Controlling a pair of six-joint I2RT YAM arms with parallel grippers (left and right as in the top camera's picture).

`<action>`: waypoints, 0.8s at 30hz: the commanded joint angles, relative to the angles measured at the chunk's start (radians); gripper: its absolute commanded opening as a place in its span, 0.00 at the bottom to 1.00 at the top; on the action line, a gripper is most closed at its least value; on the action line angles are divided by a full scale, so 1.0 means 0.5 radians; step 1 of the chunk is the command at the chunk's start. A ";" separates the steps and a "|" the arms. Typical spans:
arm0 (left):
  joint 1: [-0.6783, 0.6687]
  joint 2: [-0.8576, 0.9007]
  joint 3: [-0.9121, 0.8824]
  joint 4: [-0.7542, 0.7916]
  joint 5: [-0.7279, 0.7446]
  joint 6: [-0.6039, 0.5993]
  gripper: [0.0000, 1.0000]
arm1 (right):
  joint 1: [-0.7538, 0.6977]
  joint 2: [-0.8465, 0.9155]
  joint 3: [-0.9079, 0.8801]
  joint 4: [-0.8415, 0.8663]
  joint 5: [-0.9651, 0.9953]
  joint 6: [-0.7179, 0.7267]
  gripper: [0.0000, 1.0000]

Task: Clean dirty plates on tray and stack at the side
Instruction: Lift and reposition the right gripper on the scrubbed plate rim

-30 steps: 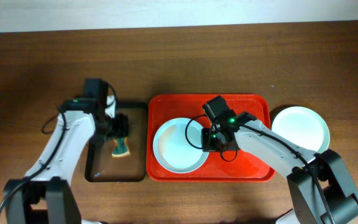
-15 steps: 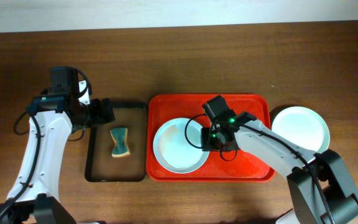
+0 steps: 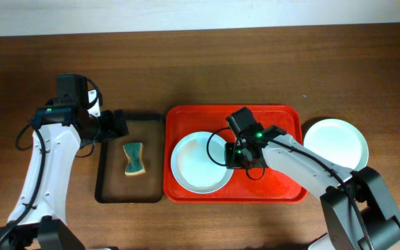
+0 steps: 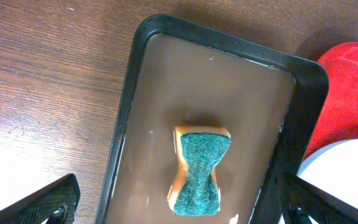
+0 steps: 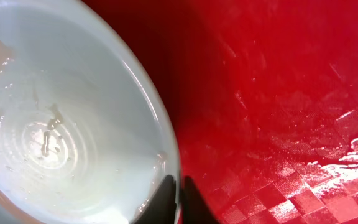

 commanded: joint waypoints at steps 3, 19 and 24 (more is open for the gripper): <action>0.006 -0.023 0.014 -0.004 -0.007 -0.011 0.99 | 0.002 0.006 -0.023 0.022 0.023 0.012 0.04; 0.006 -0.023 0.014 -0.004 -0.007 -0.011 0.99 | -0.096 0.005 0.676 -0.375 0.005 0.012 0.23; 0.006 -0.023 0.014 -0.004 -0.007 -0.011 0.99 | -0.138 0.007 0.607 -0.524 0.256 0.011 0.46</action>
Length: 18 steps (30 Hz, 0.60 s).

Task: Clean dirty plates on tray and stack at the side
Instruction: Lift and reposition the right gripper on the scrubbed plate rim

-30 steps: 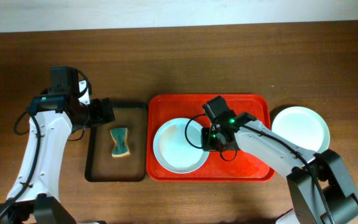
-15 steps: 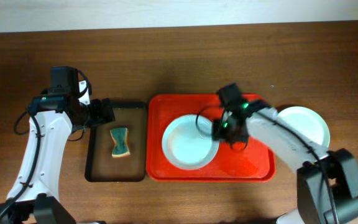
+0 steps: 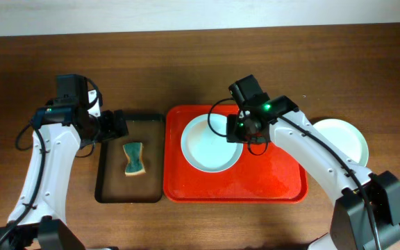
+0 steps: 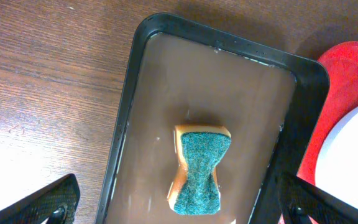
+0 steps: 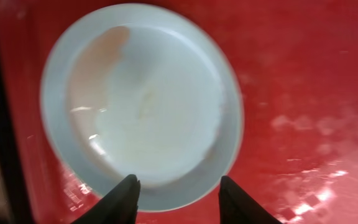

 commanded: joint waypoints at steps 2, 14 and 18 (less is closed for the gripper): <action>0.006 -0.023 0.014 0.002 -0.006 -0.011 0.99 | -0.021 -0.005 -0.143 0.048 0.176 0.014 0.46; 0.006 -0.023 0.014 0.002 -0.006 -0.011 0.99 | -0.021 -0.005 -0.792 1.027 0.300 0.014 0.40; 0.006 -0.023 0.014 0.002 -0.006 -0.011 0.99 | -0.021 -0.005 -0.807 1.037 0.370 0.014 0.29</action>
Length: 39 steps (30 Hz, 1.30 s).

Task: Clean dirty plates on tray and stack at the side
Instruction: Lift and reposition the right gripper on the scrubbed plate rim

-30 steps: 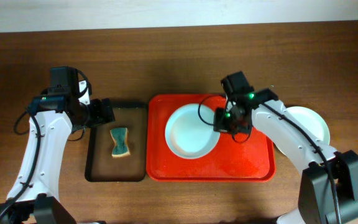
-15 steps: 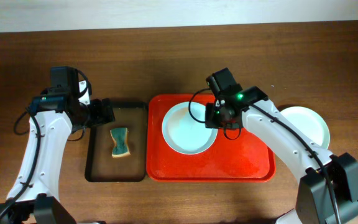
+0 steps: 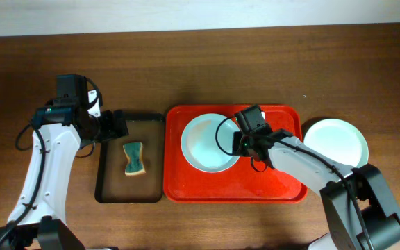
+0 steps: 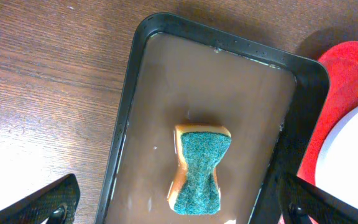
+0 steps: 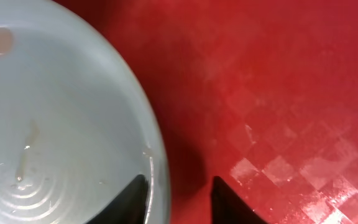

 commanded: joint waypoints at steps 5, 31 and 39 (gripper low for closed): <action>0.006 -0.023 0.014 0.002 -0.006 -0.011 0.99 | -0.006 -0.004 -0.014 0.010 0.079 0.014 0.16; 0.006 -0.023 0.014 0.002 -0.006 -0.011 0.99 | -0.008 0.056 0.003 0.045 -0.015 -0.047 0.04; 0.006 -0.023 0.014 0.002 -0.006 -0.011 0.99 | -0.008 -0.076 0.405 -0.547 -0.178 -0.047 0.04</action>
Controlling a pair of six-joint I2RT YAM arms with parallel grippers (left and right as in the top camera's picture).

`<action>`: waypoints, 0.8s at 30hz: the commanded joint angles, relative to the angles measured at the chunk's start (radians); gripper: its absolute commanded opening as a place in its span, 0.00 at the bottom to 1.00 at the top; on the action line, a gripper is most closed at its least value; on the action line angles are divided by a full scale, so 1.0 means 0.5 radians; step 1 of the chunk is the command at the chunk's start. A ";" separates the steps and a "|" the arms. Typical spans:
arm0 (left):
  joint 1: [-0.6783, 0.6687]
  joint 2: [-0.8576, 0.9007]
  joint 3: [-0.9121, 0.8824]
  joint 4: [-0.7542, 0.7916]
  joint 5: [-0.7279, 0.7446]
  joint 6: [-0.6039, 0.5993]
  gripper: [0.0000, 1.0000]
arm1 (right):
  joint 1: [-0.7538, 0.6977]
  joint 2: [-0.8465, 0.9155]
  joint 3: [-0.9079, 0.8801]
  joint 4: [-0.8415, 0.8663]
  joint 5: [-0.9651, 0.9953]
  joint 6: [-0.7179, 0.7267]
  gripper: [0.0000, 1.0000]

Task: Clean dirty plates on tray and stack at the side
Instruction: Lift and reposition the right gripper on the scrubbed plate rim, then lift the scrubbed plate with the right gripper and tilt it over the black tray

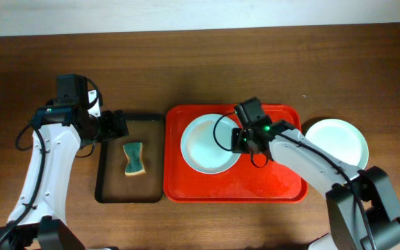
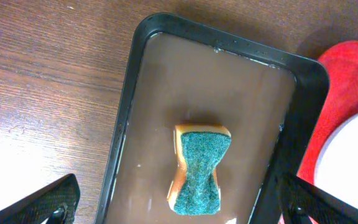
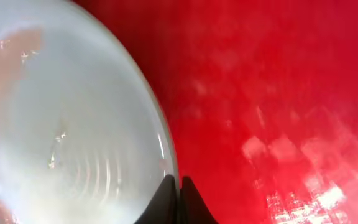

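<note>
A white plate [image 1: 207, 144] lies on the left half of the red tray [image 1: 276, 184]. In the right wrist view the plate [image 3: 73, 124] shows a brownish smear near its far edge and water drops. My right gripper [image 1: 244, 139] [image 3: 179, 193] is shut on the plate's right rim, its fingers pinched together. A second white plate [image 1: 335, 142] rests on the table right of the tray. The green and orange sponge [image 2: 199, 168] [image 1: 135, 158] lies in the black tray [image 2: 135, 93]. My left gripper [image 2: 179, 199] [image 1: 113, 125] hangs wide open above it.
The black tray [image 1: 106, 173] holds a film of brown water and sits against the red tray's left side. Wet patches glint on the red tray's floor [image 3: 278, 149]. Bare wooden table [image 1: 200, 69] lies behind both trays.
My right gripper was open with its fingers either side of the plate's right rim. Now it is shut on that rim. The plate and the left arm have not moved.
First my right gripper was shut on the plate's rim, with the plate at the tray's front left. Then the plate lay further back and the gripper was open above it. After that it was low and open at the rim, and now it grips the rim.
</note>
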 commanded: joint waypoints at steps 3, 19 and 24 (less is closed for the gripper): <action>0.006 -0.023 0.014 0.002 -0.006 -0.011 0.99 | -0.005 -0.056 0.362 -0.349 -0.187 -0.015 0.04; 0.704 -0.023 0.041 -0.043 0.279 -0.056 0.99 | 0.471 0.093 0.575 0.091 -0.021 0.318 0.04; 0.721 -0.023 0.040 -0.043 0.279 -0.056 0.99 | 0.668 0.113 0.575 0.204 0.317 0.317 0.04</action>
